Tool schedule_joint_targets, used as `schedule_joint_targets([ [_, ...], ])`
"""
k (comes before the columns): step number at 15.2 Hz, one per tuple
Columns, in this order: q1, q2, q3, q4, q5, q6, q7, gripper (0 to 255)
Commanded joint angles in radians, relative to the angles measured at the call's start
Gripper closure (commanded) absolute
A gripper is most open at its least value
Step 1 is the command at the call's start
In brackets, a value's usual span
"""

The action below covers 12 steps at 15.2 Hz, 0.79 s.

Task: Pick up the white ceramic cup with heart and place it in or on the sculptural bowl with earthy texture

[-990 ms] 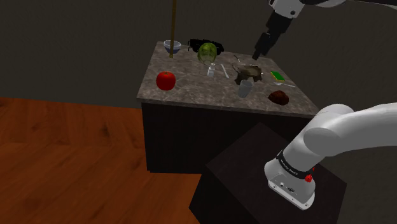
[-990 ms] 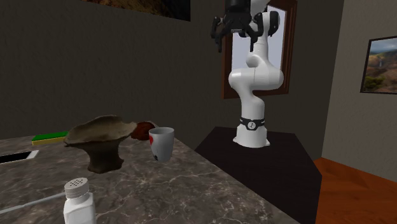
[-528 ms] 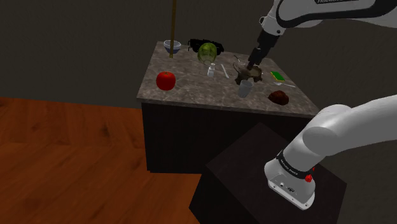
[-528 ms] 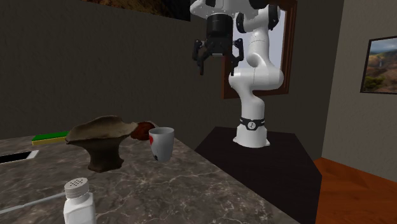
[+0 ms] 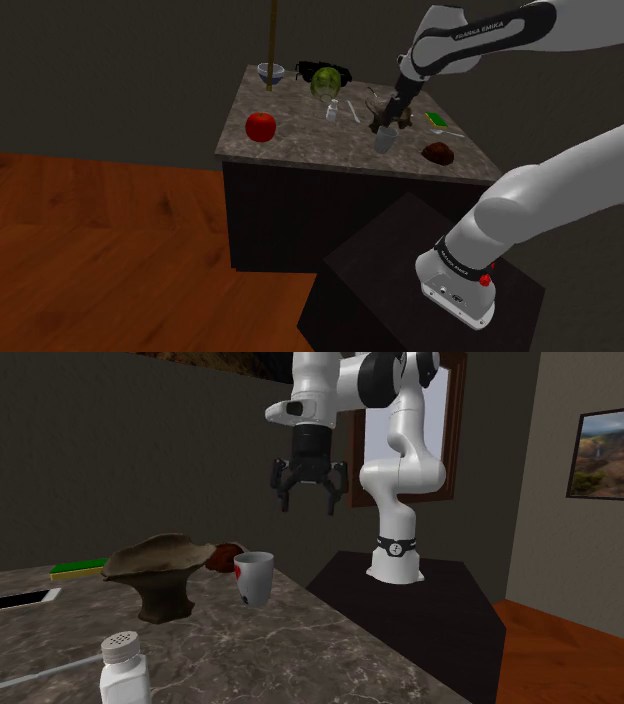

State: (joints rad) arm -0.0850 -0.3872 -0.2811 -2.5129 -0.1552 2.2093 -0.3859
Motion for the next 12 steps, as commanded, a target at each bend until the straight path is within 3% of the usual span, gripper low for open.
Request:
schedule_joint_targets([
  [1,-0.002,0.085,-0.027,0.026,0.002,0.057,-0.032,0],
  [7,-0.012,0.302,-0.089,0.08,0.036,0.207,-0.128,0],
  [12,-0.012,0.36,-0.093,0.064,0.06,0.28,-0.146,0],
])
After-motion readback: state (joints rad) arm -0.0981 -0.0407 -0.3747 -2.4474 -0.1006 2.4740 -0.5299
